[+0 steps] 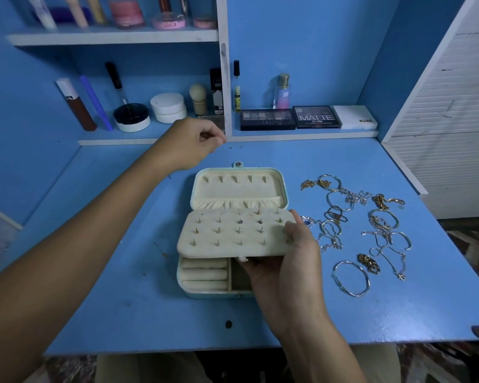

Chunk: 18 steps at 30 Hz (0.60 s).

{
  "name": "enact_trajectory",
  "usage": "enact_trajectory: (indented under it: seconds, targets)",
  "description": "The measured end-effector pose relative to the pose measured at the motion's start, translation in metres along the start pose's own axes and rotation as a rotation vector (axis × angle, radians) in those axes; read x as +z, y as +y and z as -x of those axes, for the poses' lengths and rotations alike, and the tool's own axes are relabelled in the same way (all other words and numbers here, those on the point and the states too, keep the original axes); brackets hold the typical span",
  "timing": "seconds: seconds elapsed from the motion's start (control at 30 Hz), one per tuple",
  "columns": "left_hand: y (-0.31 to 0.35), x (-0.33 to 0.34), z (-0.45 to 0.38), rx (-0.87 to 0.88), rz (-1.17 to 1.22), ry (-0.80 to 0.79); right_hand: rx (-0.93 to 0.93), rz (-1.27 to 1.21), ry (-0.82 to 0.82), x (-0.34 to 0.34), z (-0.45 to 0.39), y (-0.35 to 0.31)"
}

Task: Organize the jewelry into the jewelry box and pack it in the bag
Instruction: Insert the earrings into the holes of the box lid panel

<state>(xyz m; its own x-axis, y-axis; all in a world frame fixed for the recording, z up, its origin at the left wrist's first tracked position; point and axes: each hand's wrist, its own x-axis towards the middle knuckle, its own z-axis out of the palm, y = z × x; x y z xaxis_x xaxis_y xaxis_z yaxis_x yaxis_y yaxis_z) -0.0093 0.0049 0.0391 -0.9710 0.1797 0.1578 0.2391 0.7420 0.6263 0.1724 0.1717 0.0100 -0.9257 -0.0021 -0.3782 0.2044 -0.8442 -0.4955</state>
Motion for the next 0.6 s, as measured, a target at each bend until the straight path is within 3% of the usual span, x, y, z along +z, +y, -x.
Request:
enact_trajectory:
  seconds: [0.4,0.6]
  targets:
    - [0.018,-0.004,0.071,0.093,0.171,-0.232,0.003,-0.012,-0.005,0.0,0.0,0.0]
    - [0.021,-0.001,0.08,0.076,0.123,-0.327,0.001,-0.01,-0.011,-0.001,-0.001,0.0]
